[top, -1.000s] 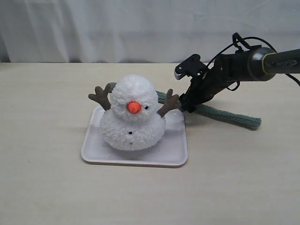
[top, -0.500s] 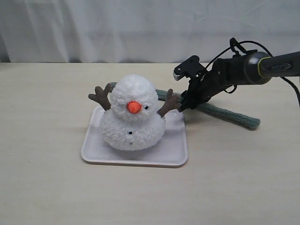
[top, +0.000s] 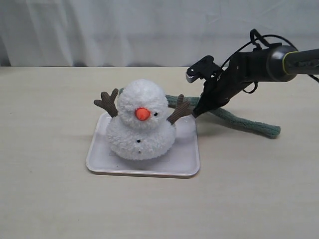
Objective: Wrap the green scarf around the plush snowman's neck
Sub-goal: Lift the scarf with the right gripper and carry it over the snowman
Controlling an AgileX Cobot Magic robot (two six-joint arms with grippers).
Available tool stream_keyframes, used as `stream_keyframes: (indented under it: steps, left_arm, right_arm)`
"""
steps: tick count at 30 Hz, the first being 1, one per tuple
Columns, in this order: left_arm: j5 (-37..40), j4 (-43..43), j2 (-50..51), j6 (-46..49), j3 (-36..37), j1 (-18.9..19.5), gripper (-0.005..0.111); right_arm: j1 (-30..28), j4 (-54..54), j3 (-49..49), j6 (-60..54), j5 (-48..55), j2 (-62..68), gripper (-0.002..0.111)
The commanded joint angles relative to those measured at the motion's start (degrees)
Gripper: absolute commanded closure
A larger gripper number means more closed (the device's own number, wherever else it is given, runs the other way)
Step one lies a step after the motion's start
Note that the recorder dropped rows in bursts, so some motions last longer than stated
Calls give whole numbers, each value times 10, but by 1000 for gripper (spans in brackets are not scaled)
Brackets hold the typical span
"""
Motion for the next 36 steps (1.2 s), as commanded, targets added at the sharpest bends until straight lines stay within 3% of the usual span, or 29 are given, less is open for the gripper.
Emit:
stream_keyframes:
  steps: [1, 10, 16, 23, 28, 32, 36]
  left_arm:
    - [-7, -1, -1, -1, 2, -4, 107]
    - [-7, -1, -1, -1, 2, -4, 107]
    - [-7, -1, -1, -1, 2, -4, 107]
    - [-7, -1, -1, -1, 2, -4, 107]
    - [-7, -1, -1, -1, 2, -4, 107]
    - [-7, -1, -1, -1, 2, -4, 107]
    - [-7, -1, -1, -1, 2, -4, 107]
  right_arm:
    - [1, -4, 1, -1, 24, -56, 104]
    - [1, 3, 1, 16, 77, -166, 104]
    - [1, 72, 1, 16, 103, -285, 104]
    - [1, 291, 1, -88, 154, -387, 104]
    - [1, 476, 1, -223, 280, -411, 104]
    - [22, 505, 1, -246, 318, -412, 104]
    - [87, 503, 2, -273, 320, -412, 104]
